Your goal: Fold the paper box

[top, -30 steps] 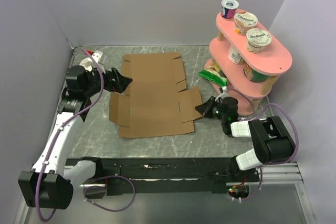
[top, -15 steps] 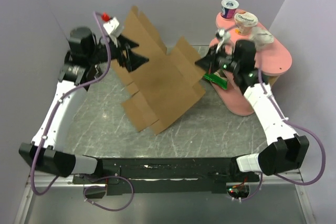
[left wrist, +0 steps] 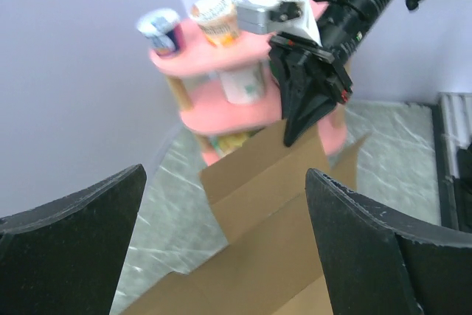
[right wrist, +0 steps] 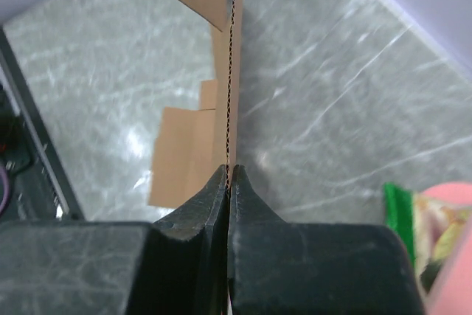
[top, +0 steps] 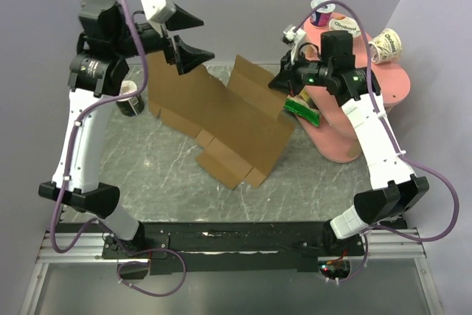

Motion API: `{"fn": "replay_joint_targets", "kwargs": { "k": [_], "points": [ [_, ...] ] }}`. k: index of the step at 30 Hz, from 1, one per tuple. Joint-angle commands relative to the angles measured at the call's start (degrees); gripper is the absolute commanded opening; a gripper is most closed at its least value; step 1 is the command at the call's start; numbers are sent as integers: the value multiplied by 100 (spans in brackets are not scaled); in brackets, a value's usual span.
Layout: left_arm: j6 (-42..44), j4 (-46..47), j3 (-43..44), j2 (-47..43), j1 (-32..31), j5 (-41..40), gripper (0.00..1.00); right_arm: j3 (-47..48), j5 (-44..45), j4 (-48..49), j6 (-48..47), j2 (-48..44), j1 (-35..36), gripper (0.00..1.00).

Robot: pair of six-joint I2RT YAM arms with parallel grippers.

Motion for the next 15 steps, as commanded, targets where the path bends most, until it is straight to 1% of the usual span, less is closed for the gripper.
{"fn": "replay_joint_targets", "kwargs": {
  "k": [1, 2, 4, 7, 10, 12, 15],
  "points": [
    [705, -1178, 291, 449, -426, -100, 96, 28, 89, -489, -368, -102, 358, 1],
    [959, -1345, 301, 493, -662, -449, 96, 11, 133, -515, -377, -120, 411, 0],
    [1145, -1426, 188, 572, -848, -681, 96, -86, 151, -489, -386, -137, 551, 0],
    [1269, -1513, 186, 730, -1042, -664, 96, -148, 134, -506, -403, -120, 727, 0],
    [1479, -1899, 397, 941, -1183, -664, 96, -174, 134, -638, -473, -137, 903, 0],
    [1533, -2049, 389, 1003, -1227, -577, 96, -279, 160, -604, -482, -190, 939, 0],
    [1674, -2374, 424, 1082, -1367, -926, 96, -358, 186, -603, -482, -243, 991, 0]
  ]
}}
